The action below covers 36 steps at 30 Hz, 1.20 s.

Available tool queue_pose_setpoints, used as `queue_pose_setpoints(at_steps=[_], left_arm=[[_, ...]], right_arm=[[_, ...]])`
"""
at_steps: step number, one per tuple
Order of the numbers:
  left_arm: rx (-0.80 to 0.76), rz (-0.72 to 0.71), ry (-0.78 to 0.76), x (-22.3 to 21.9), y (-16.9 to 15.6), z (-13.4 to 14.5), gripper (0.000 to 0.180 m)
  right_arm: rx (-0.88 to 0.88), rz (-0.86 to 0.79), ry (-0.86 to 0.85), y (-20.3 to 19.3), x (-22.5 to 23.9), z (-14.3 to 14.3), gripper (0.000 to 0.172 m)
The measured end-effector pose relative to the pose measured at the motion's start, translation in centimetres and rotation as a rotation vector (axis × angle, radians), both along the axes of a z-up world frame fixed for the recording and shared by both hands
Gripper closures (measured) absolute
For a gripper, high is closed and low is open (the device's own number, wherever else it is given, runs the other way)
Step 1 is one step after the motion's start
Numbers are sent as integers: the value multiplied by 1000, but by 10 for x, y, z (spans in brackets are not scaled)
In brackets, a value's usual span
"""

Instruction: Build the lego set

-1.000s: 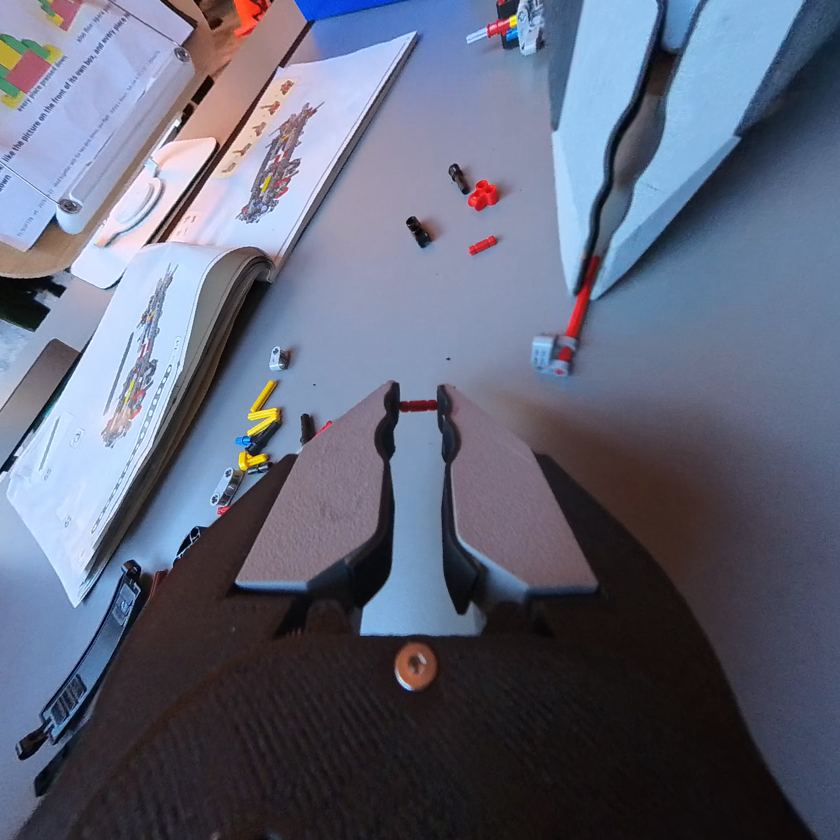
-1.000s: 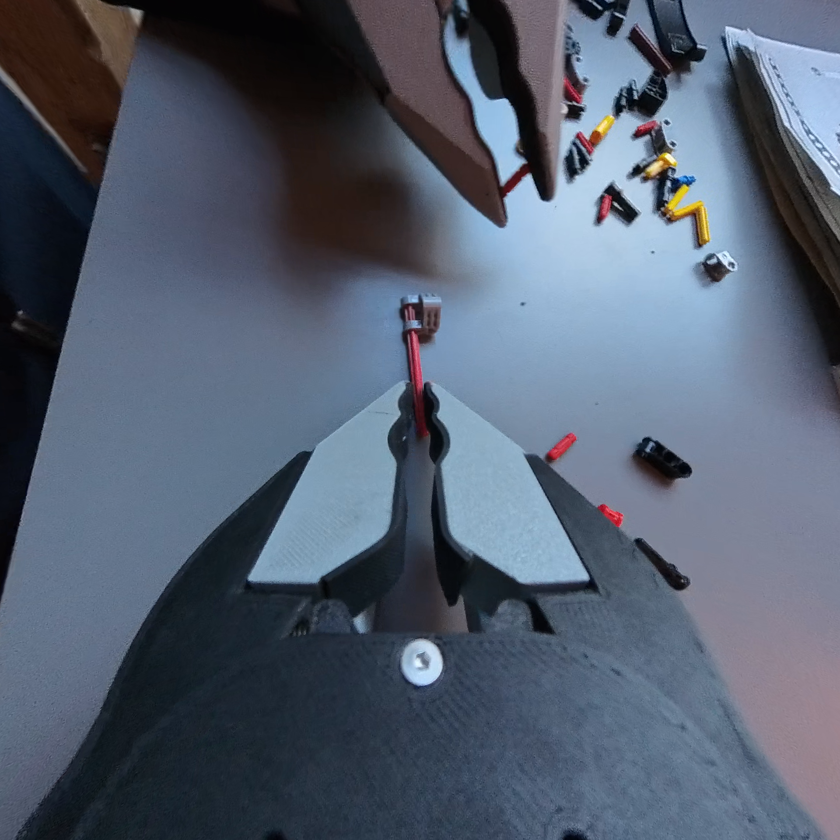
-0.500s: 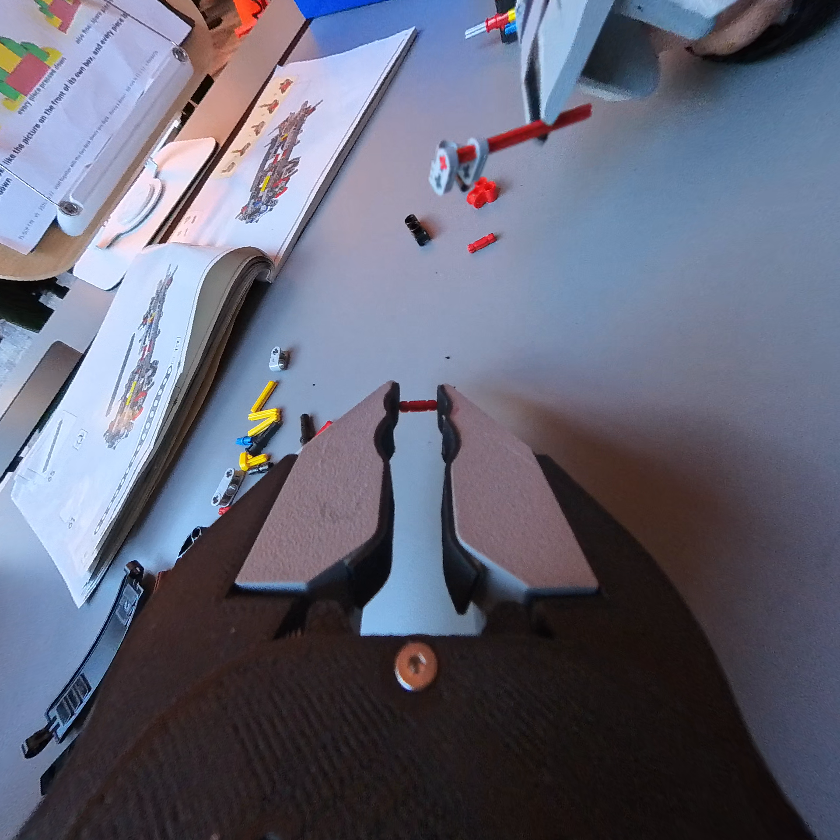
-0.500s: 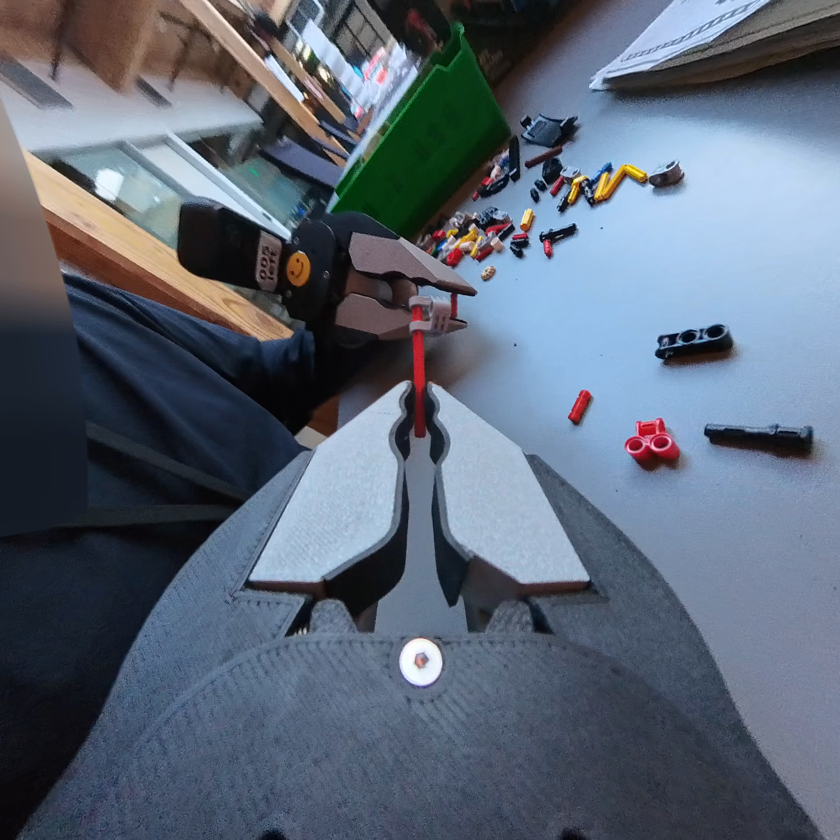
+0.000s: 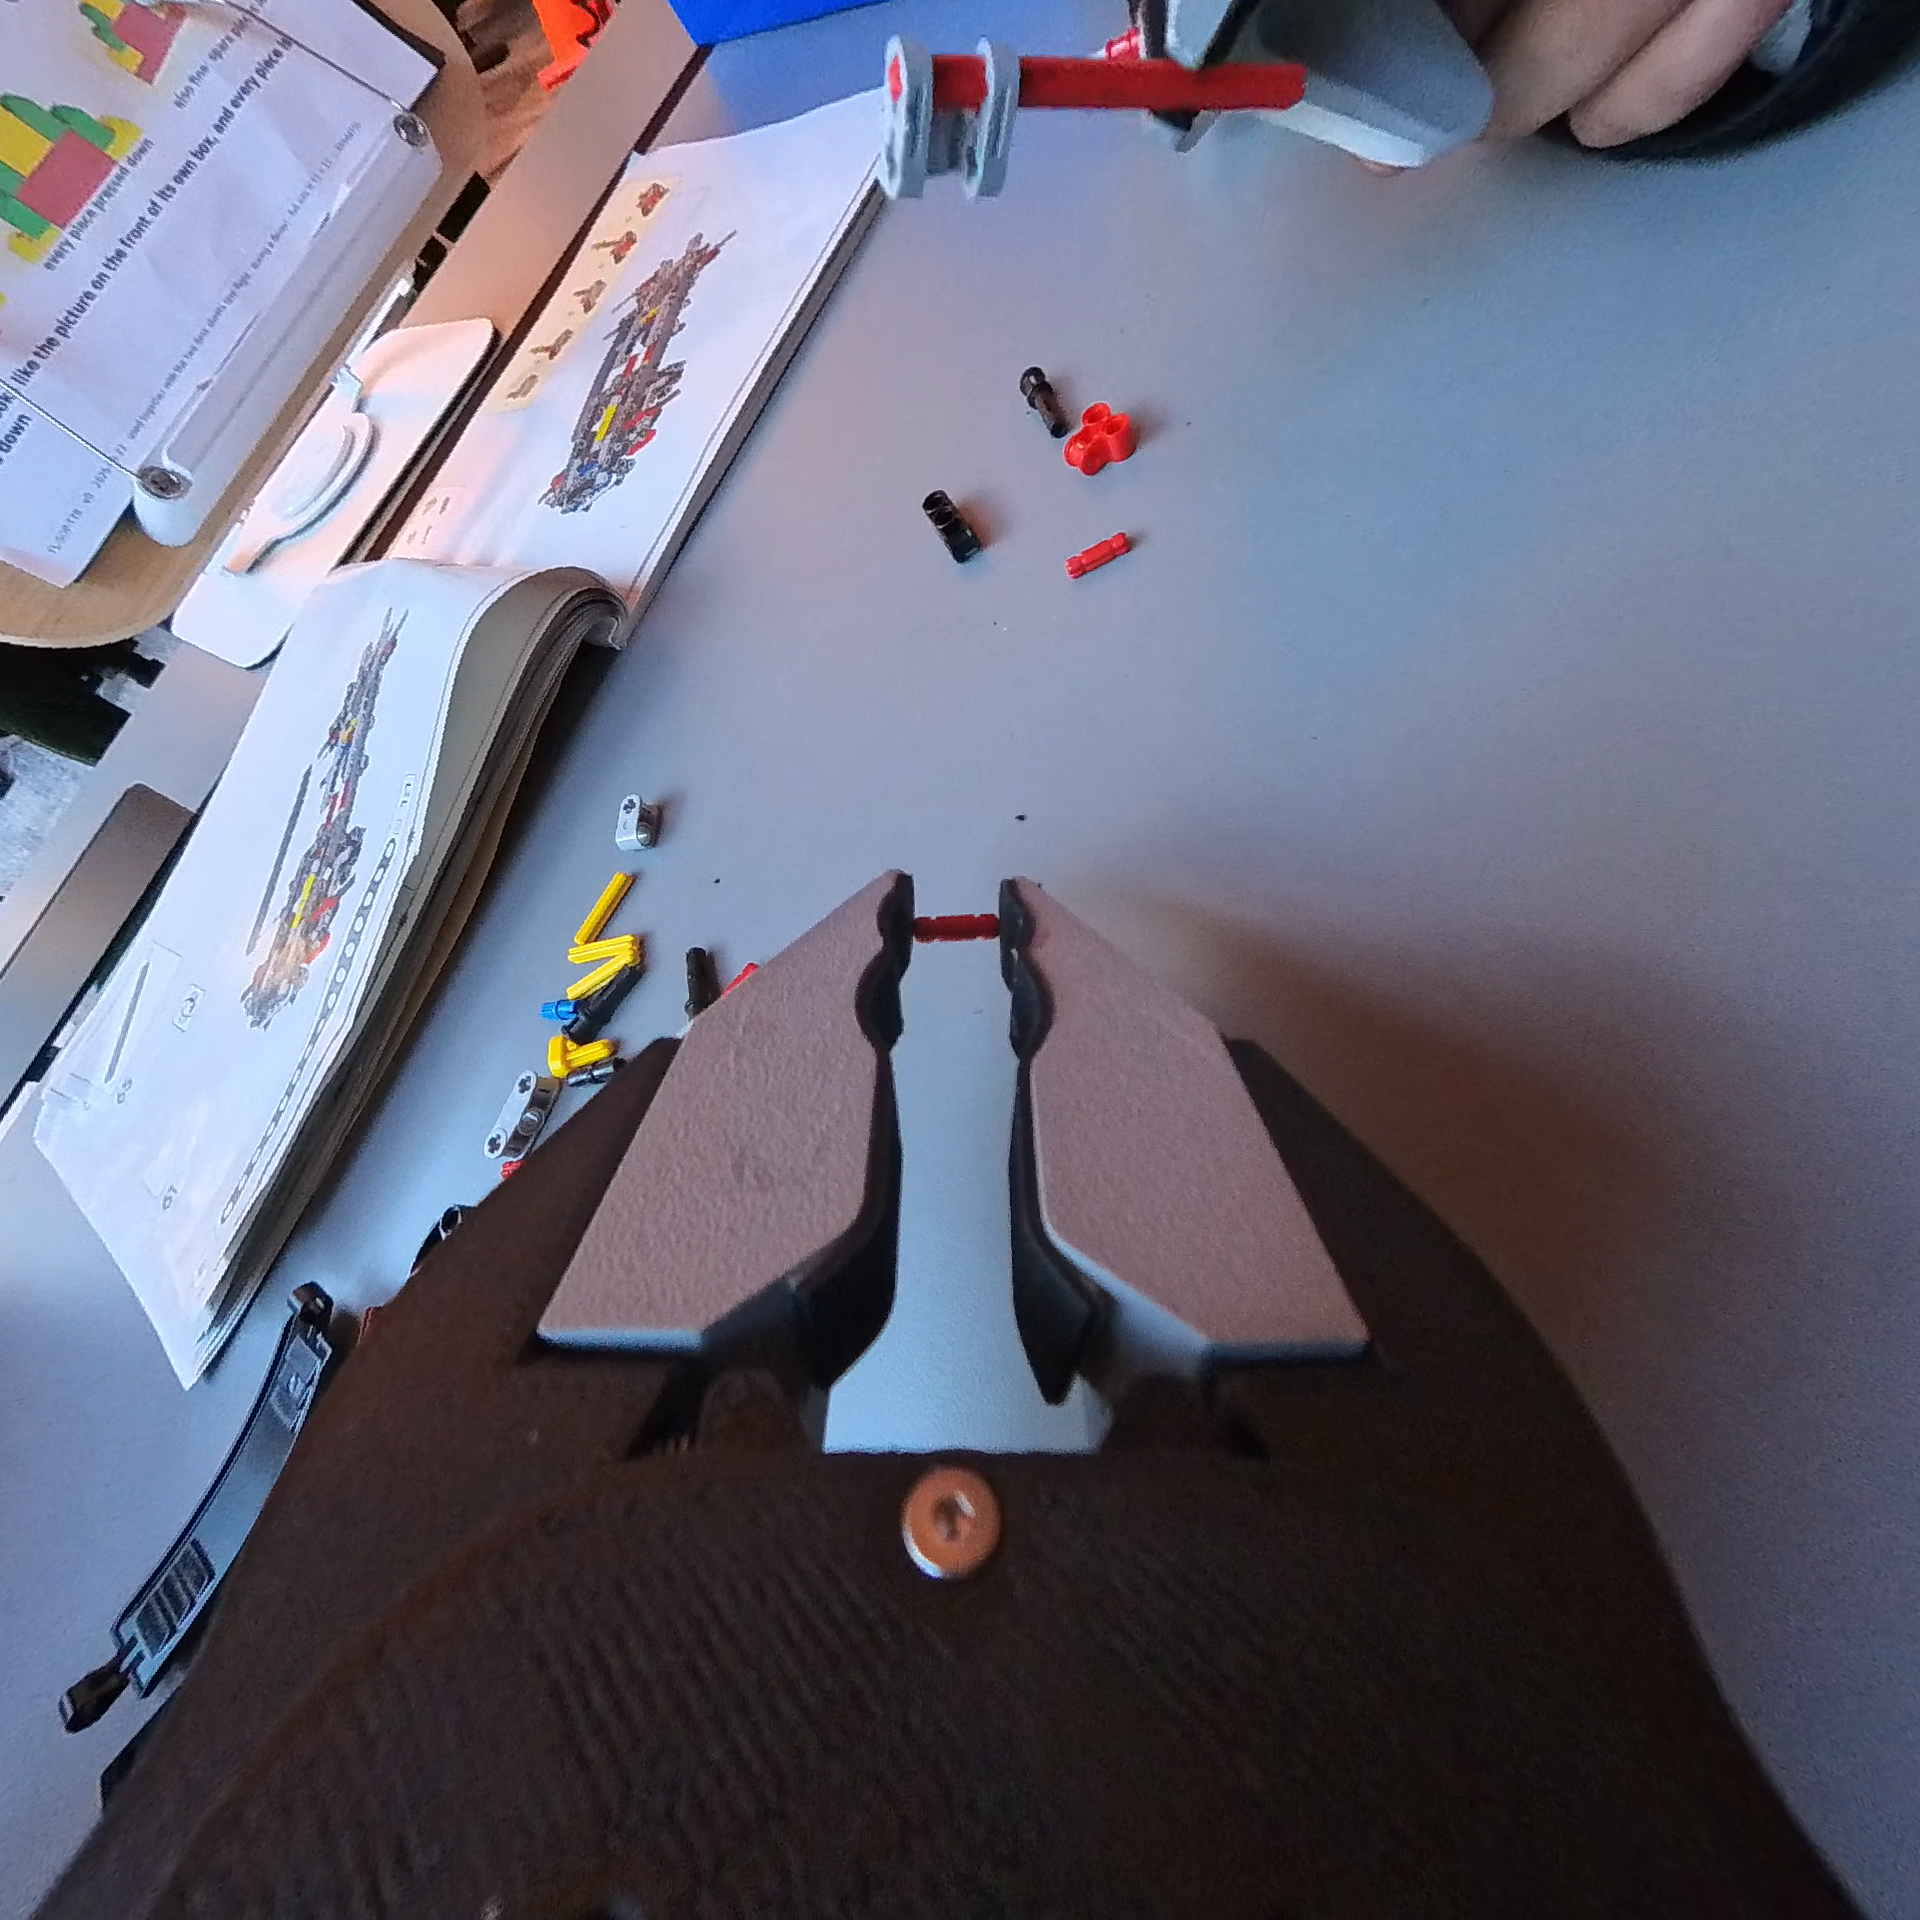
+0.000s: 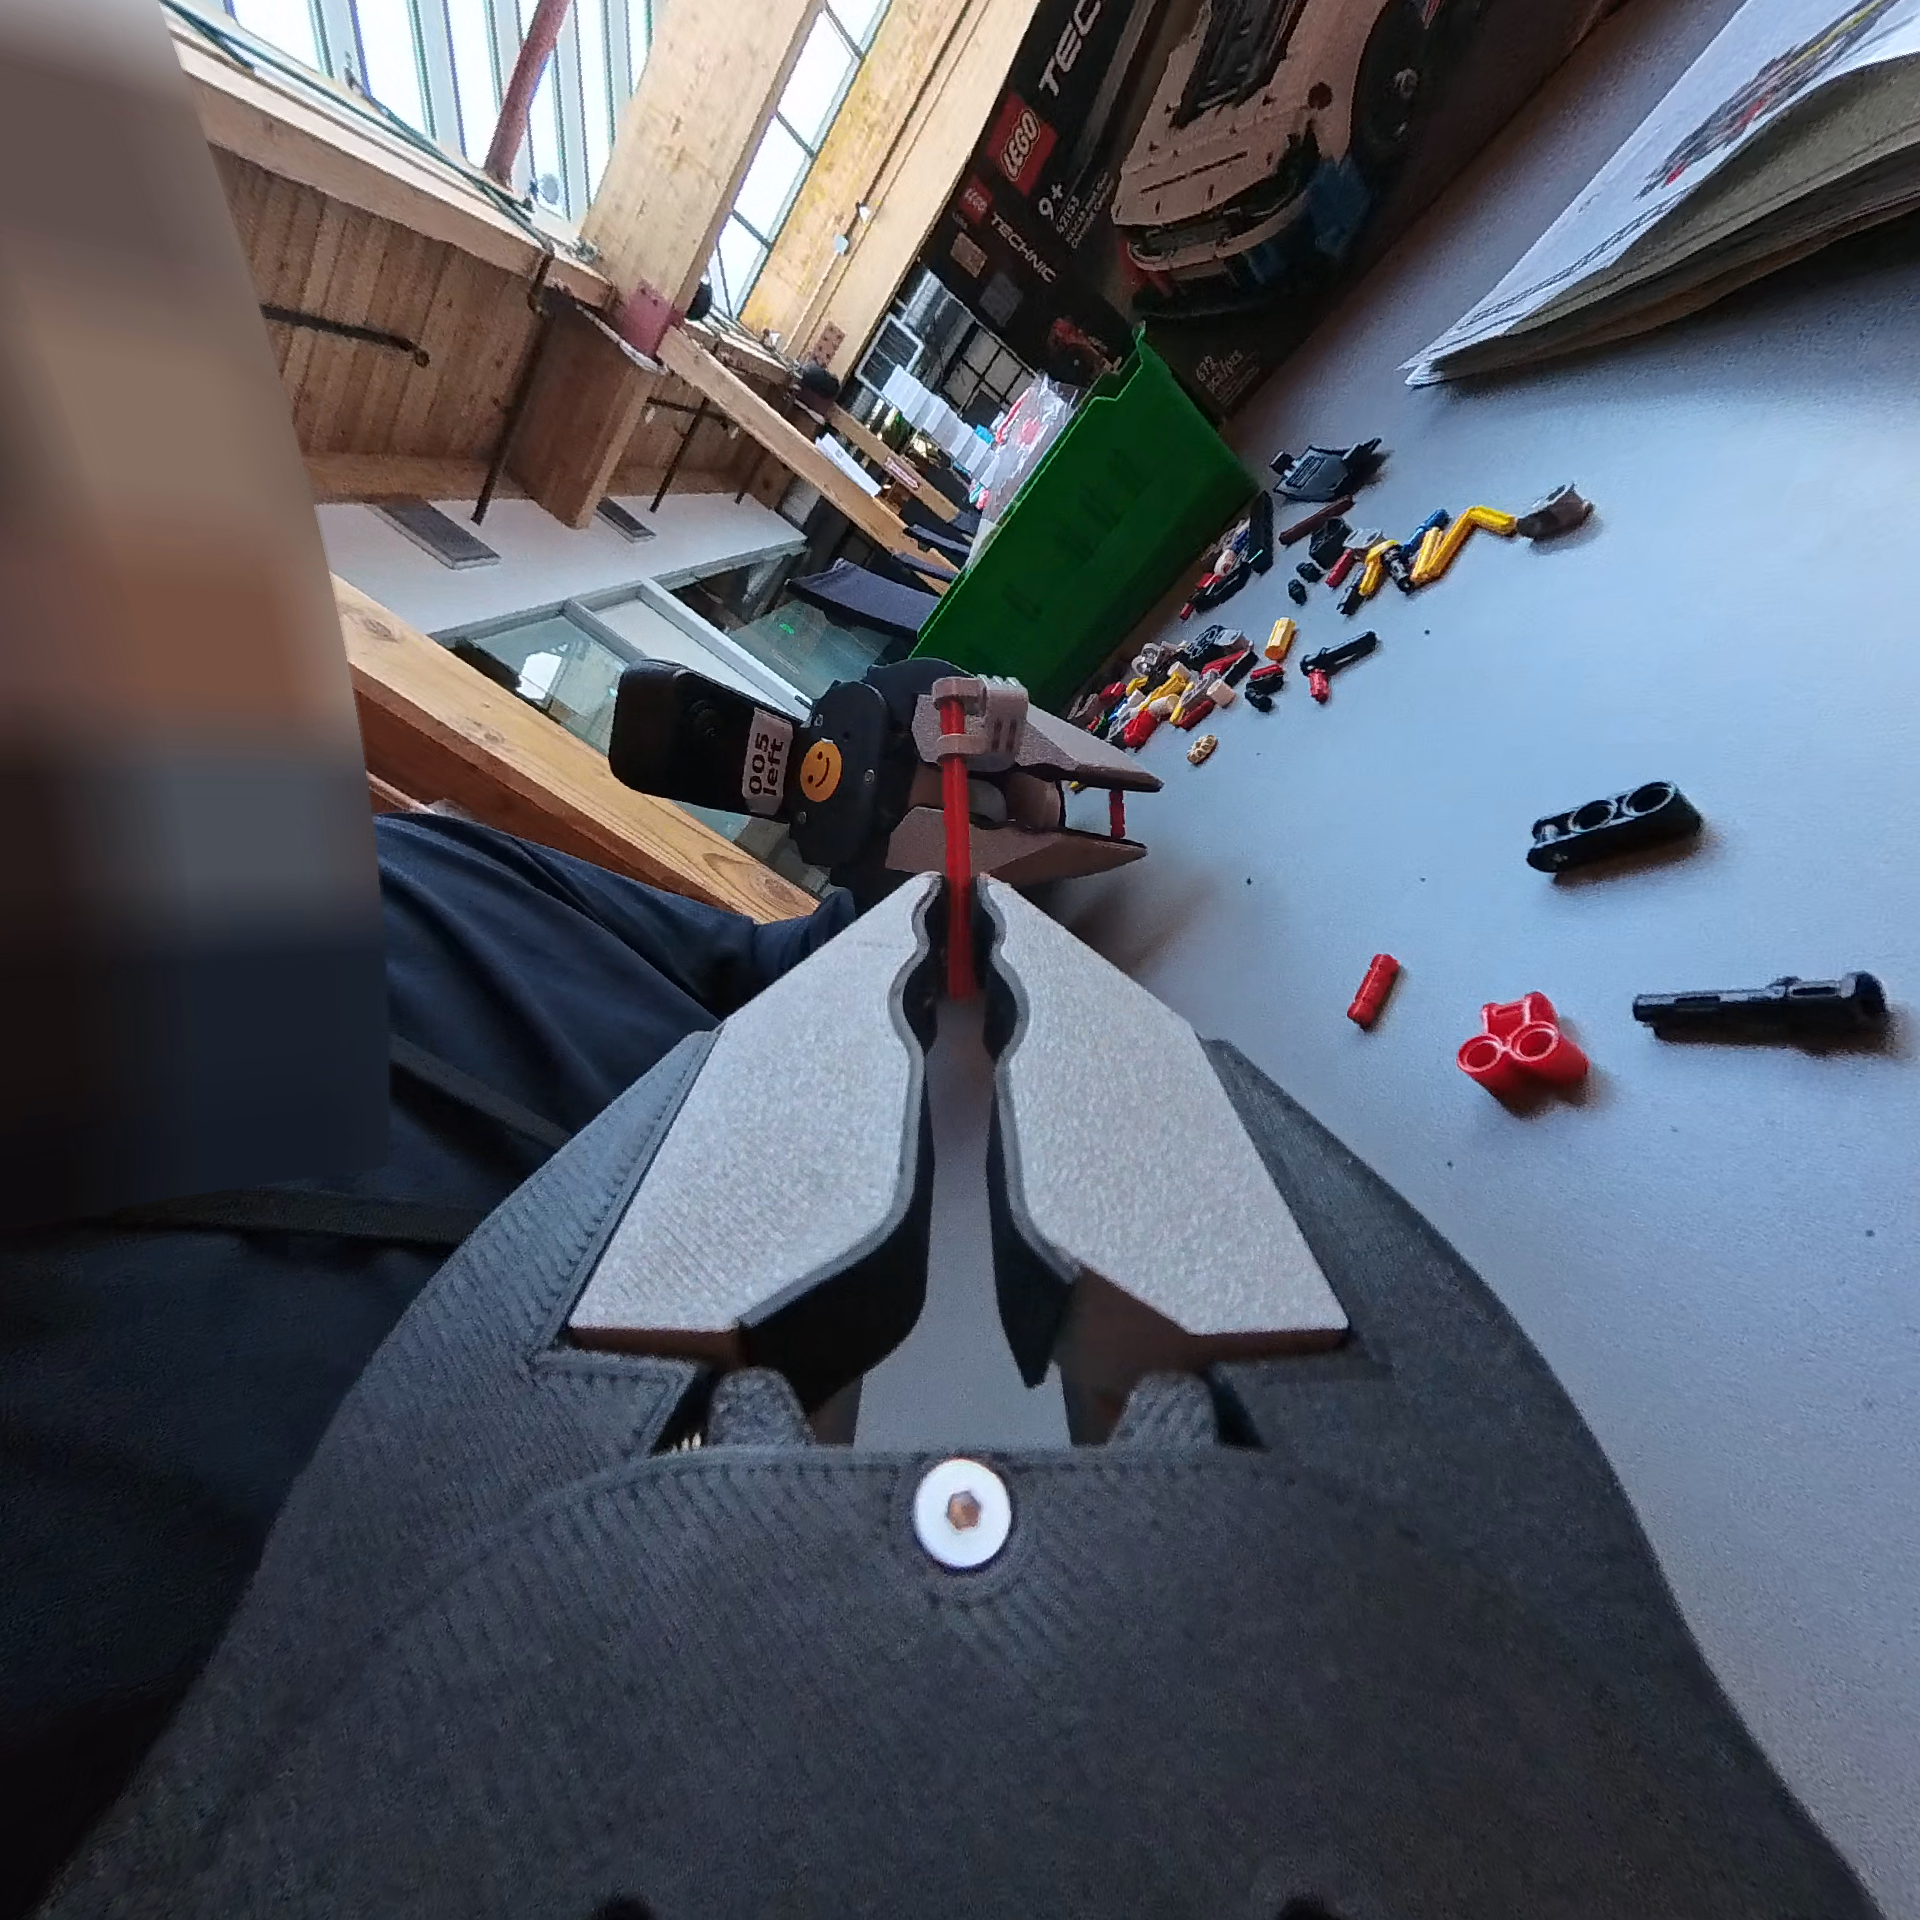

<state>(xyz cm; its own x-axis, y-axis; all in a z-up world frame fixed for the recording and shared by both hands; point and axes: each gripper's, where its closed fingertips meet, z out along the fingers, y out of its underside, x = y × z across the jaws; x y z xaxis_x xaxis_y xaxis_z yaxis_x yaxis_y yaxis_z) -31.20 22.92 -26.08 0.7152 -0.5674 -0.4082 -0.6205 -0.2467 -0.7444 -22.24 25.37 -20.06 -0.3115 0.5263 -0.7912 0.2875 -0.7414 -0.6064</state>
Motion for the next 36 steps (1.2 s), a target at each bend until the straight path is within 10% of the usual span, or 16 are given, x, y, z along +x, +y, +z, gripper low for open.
queue_pose_setpoints(at_steps=[21, 36], left_arm=[[5, -13, -4, 1, 2, 1, 166], [-92, -2, 78, 1, 4, -19, 166]], right_arm=[[-70, -208, 389, 36, 32, 53, 172], [200, -178, 307, 8, 18, 47, 172]])
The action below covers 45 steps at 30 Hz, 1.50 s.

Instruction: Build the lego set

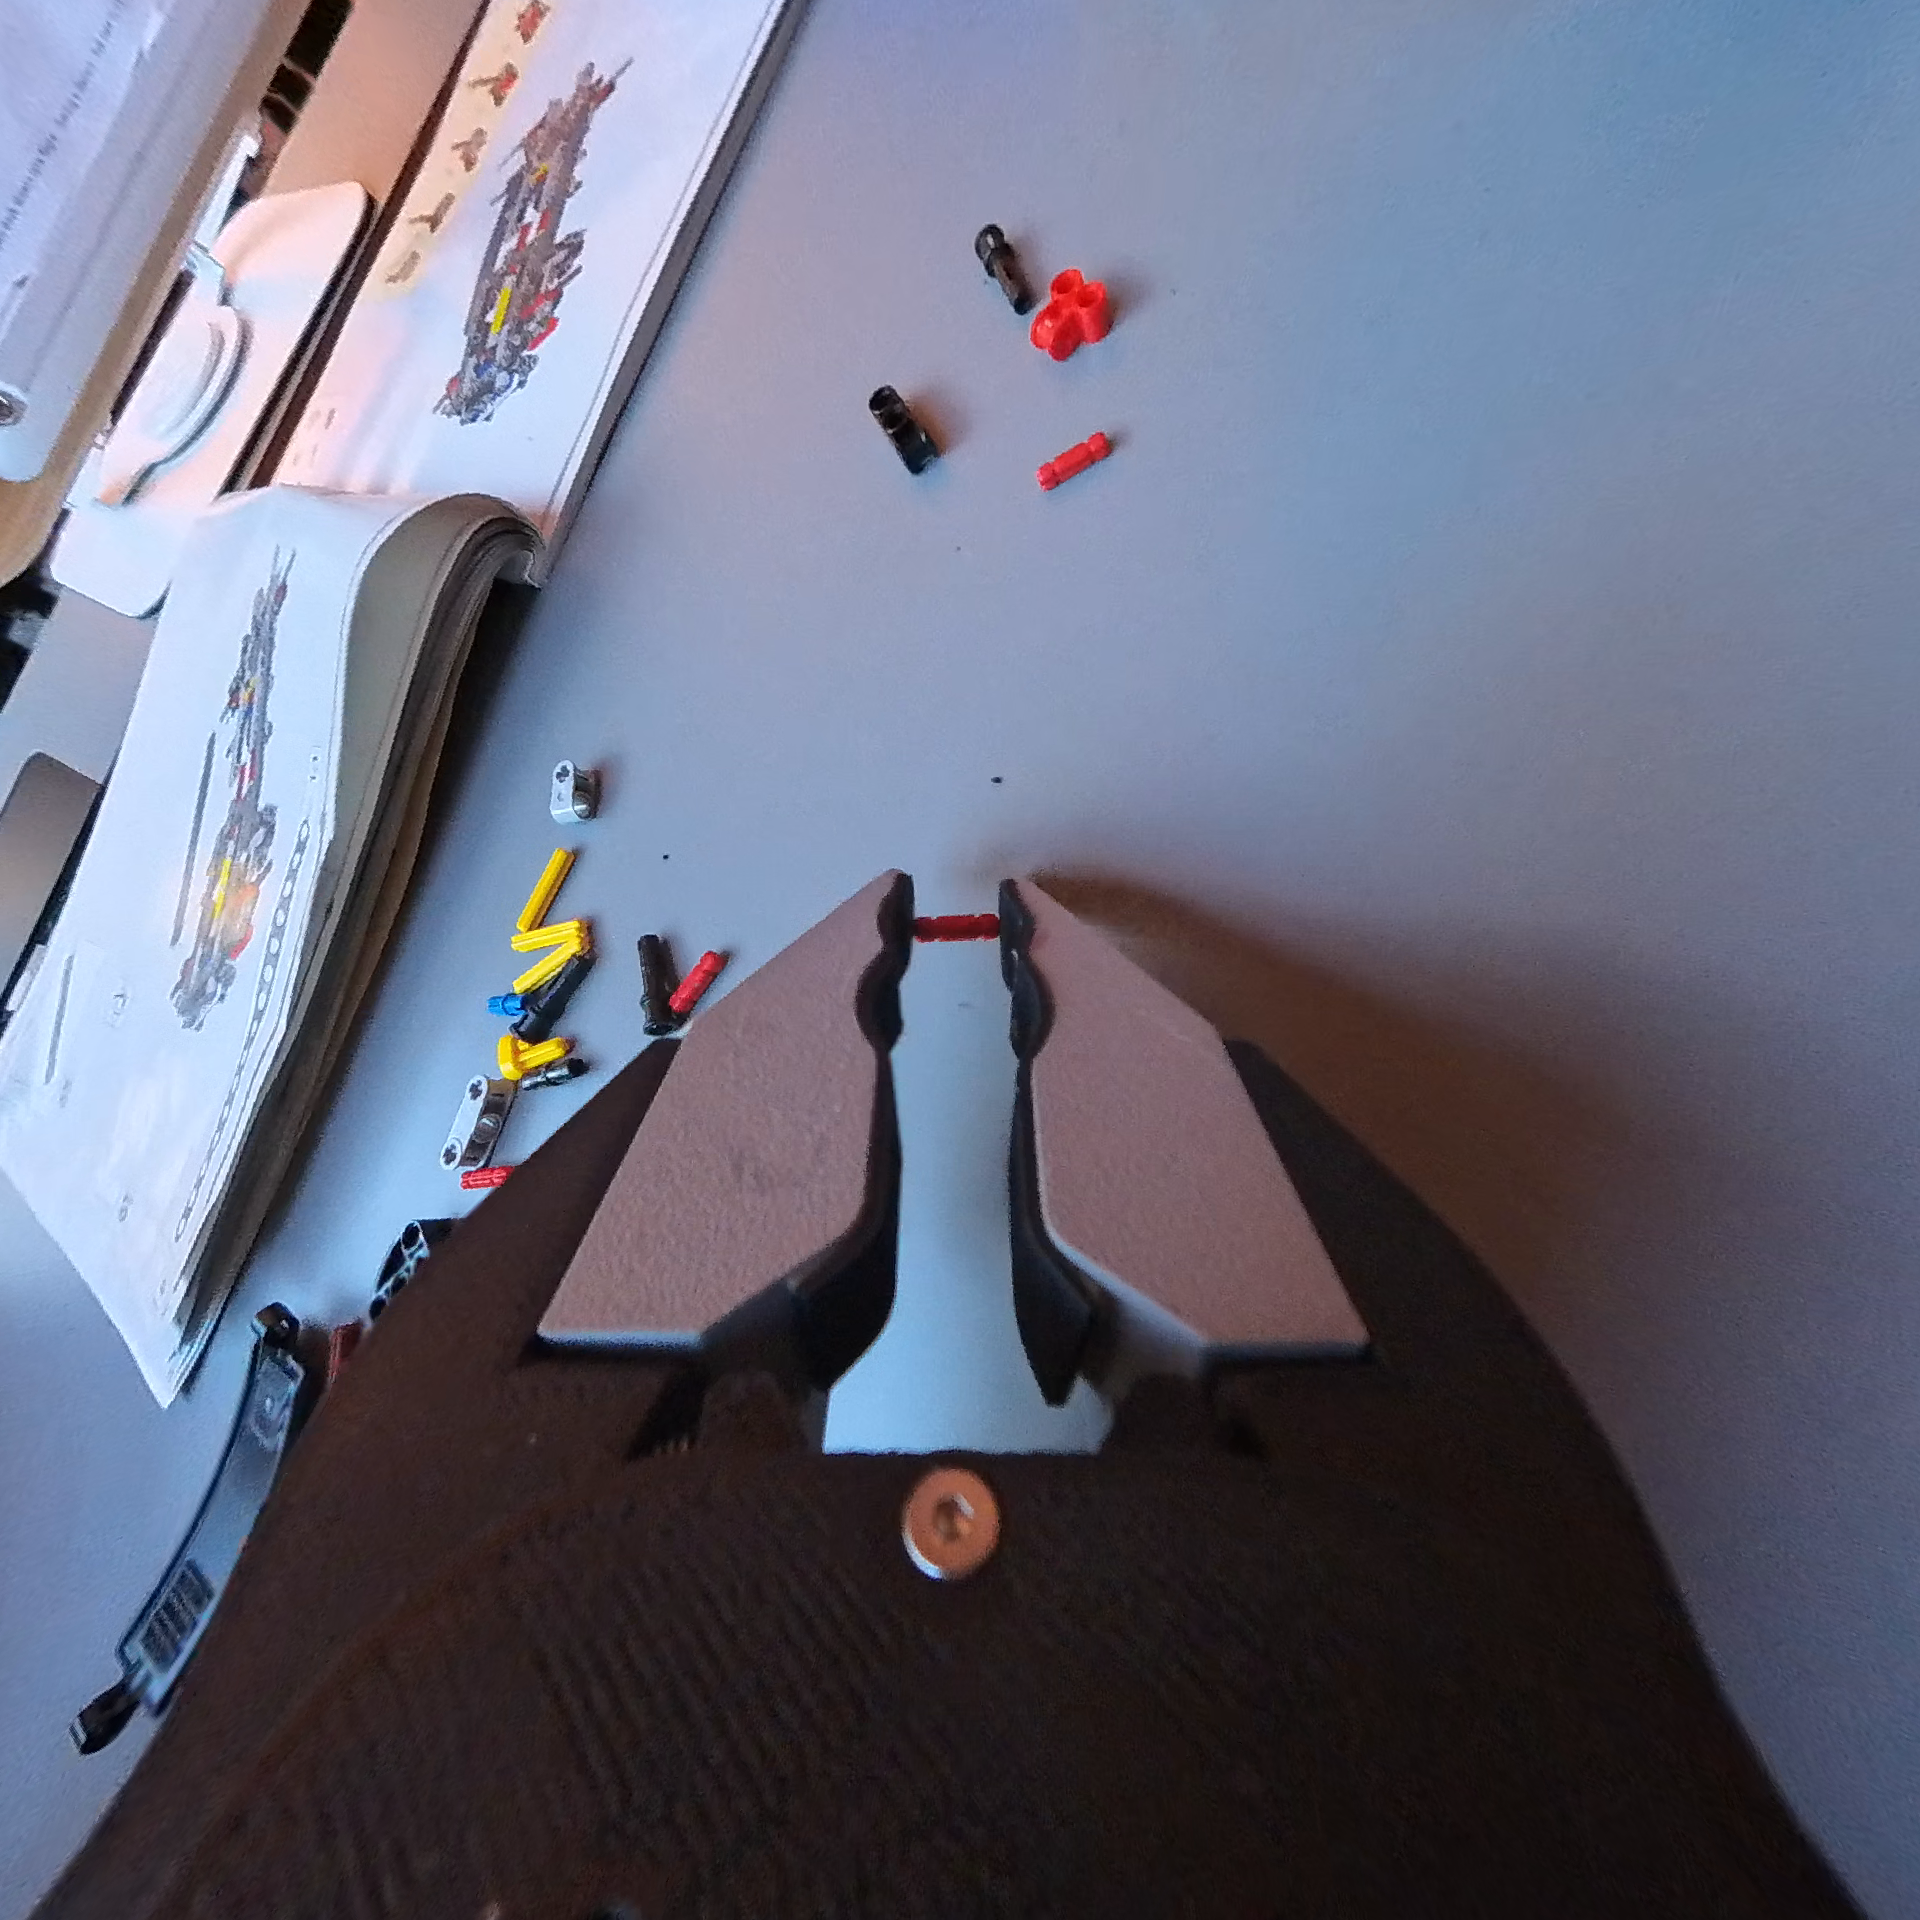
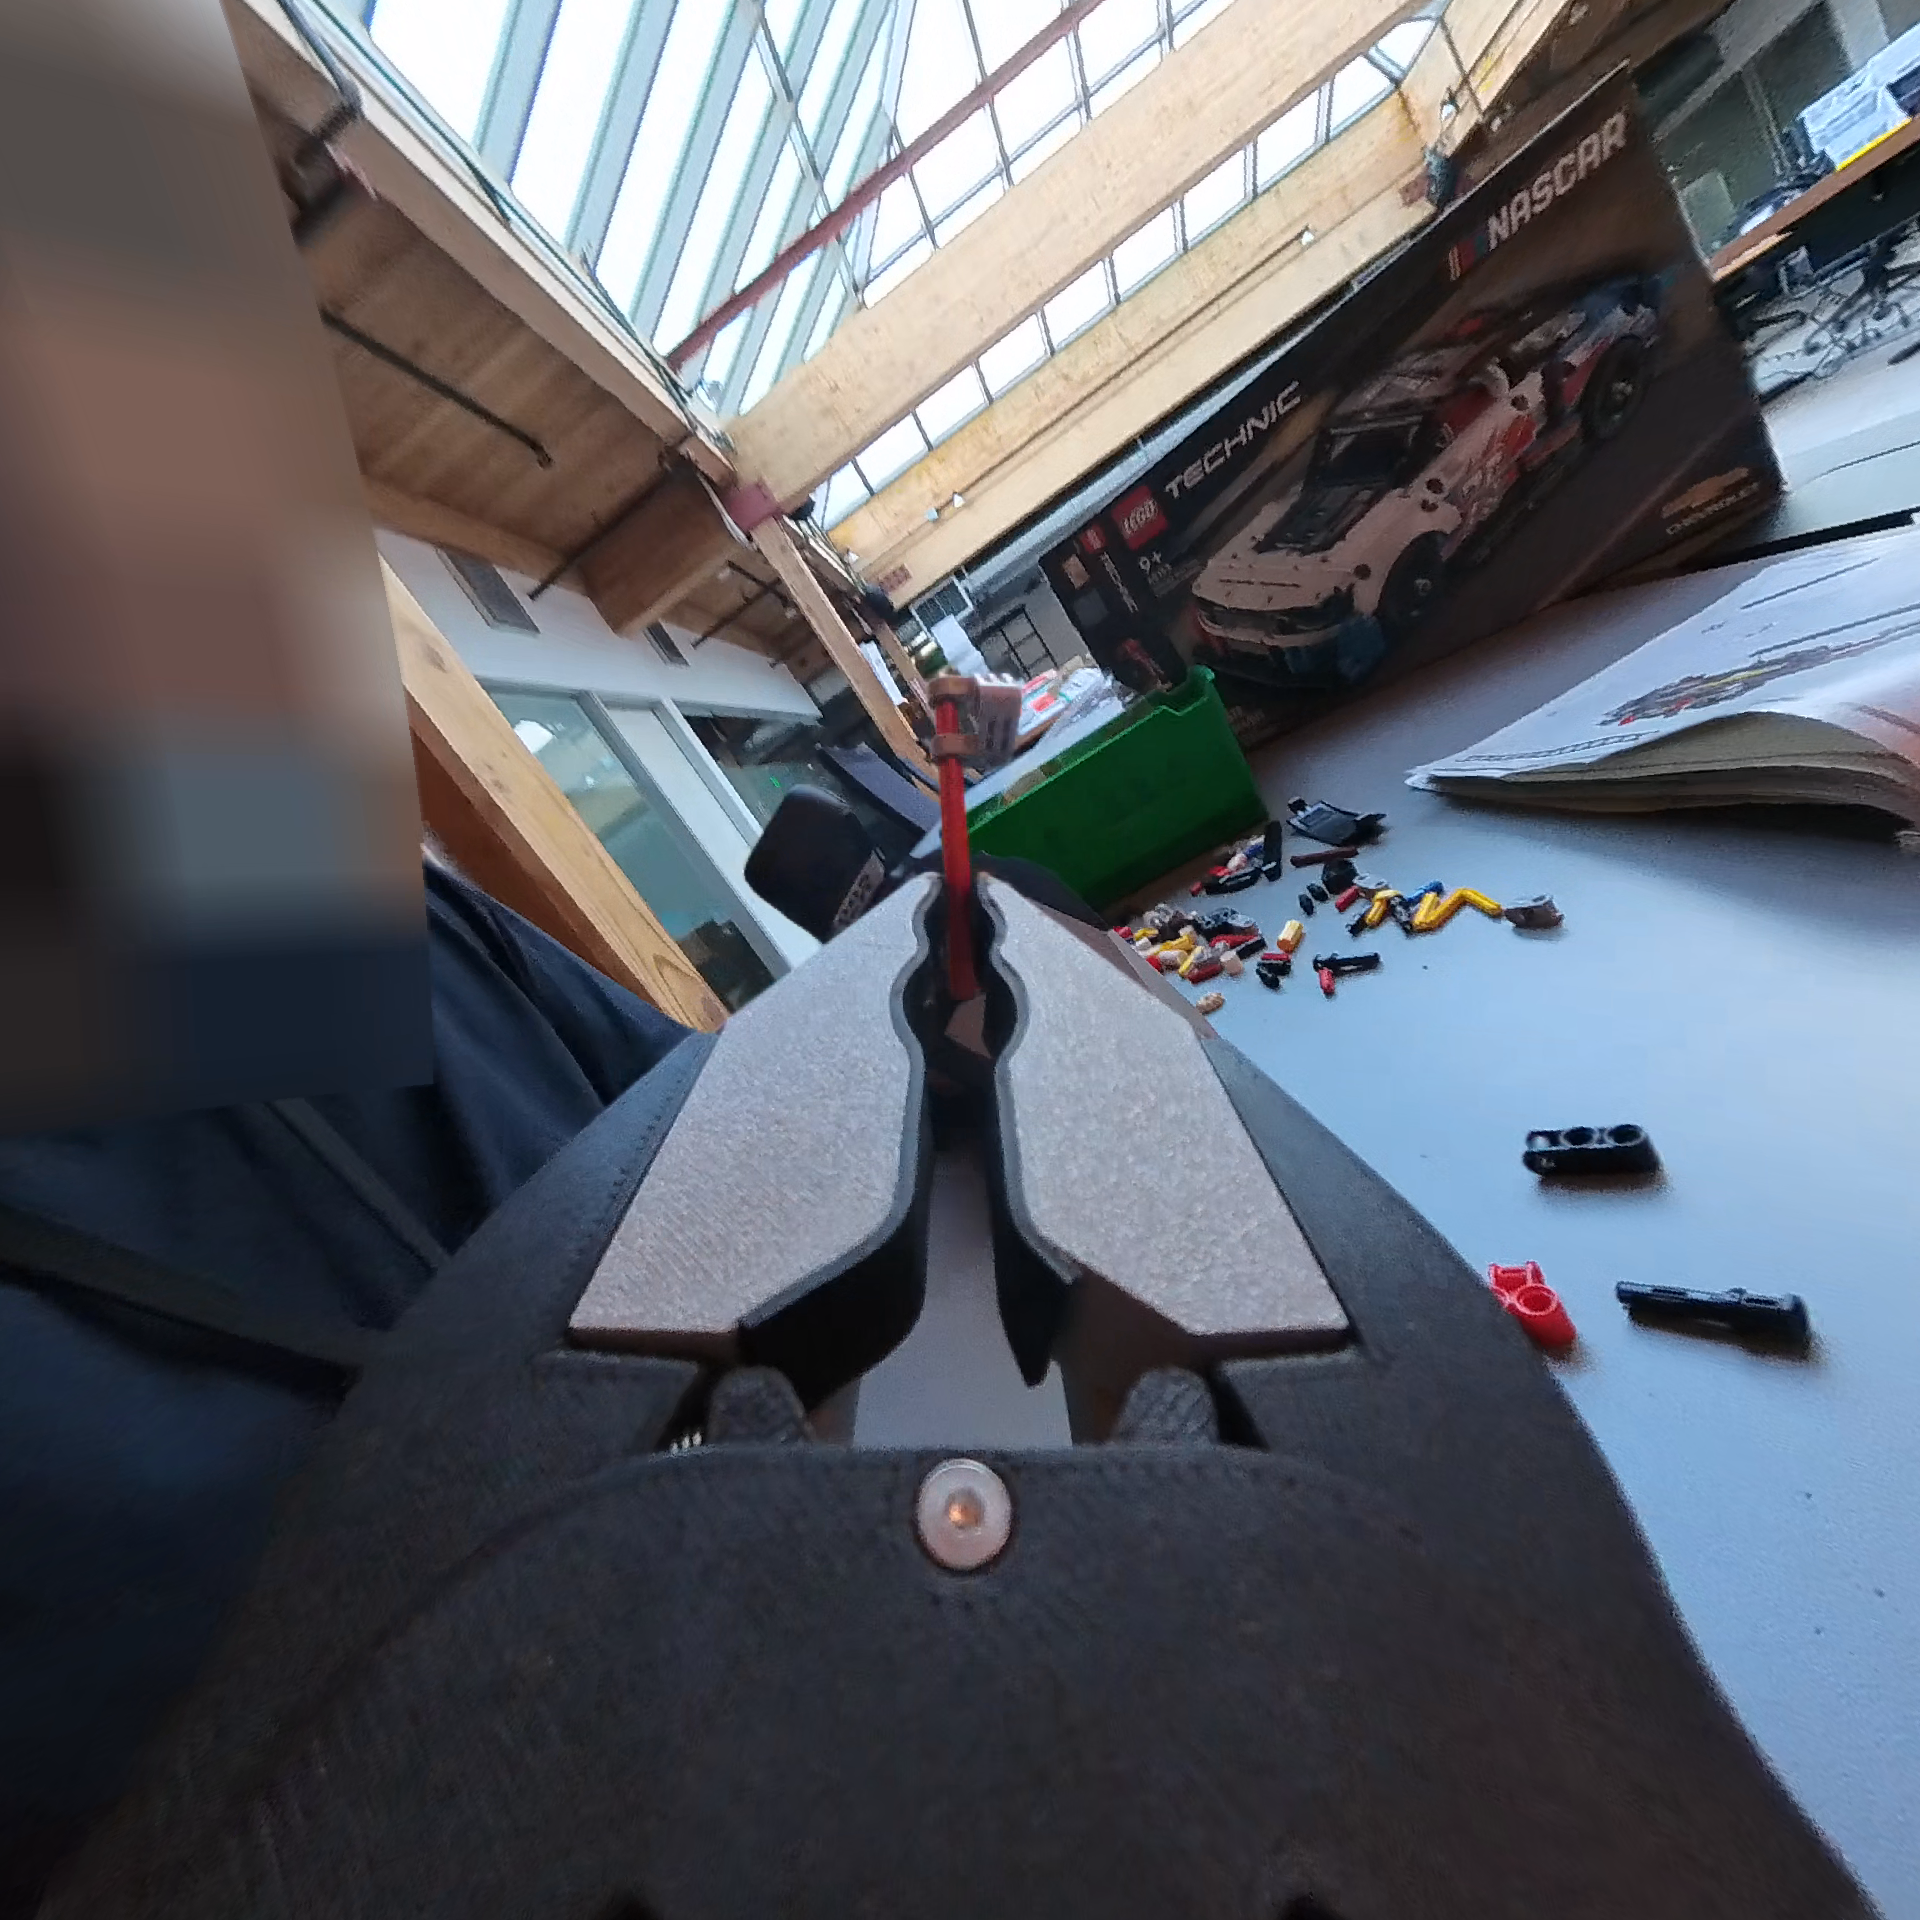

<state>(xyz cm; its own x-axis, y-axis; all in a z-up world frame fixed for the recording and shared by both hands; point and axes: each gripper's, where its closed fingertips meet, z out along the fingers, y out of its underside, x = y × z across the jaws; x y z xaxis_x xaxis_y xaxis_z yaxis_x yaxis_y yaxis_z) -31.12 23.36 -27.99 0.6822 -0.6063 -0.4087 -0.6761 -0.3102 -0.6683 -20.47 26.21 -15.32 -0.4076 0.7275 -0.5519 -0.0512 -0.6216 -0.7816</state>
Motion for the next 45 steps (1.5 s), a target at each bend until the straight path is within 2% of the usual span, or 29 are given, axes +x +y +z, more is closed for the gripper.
queue_pose_setpoints(at_steps=[10, 13, 15, 18, 19, 23, 25, 31, 36, 42, 45], left_arm=[[-3, 5, -2, -1, 1, 0, 166], [13, 6, 16, -1, 1, 0, 166], [26, 5, 31, -1, 1, 0, 166], [41, 10, 47, -1, 1, 0, 166], [42, 12, 49, -2, 1, 0, 166], [16, 35, 20, -4, 3, 0, 166], [-6, 48, -6, -6, 4, 0, 166], [-23, 60, -26, -7, 5, -1, 166], [-37, 57, -43, -7, 6, -1, 166], [-79, 46, -92, -5, 8, -1, 166], [-80, 46, -94, -5, 8, -1, 166]], right_arm=[[62, -7, -56, -3, -4, -9, 172], [138, -67, -90, -1, -4, -12, 172], [298, -281, -142, 16, 1, -12, 172], [663, -747, -240, 46, 25, 0, 172], [736, -805, -244, 43, 28, 4, 172], [884, -848, -312, 34, 17, 1, 172], [896, -877, -297, 36, 17, 5, 172], [783, -956, -268, 55, 37, 14, 172], [794, -974, -265, 60, 40, 17, 172], [886, -1013, -294, 62, 37, 16, 172], [857, -1008, -306, 66, 37, 13, 172]])
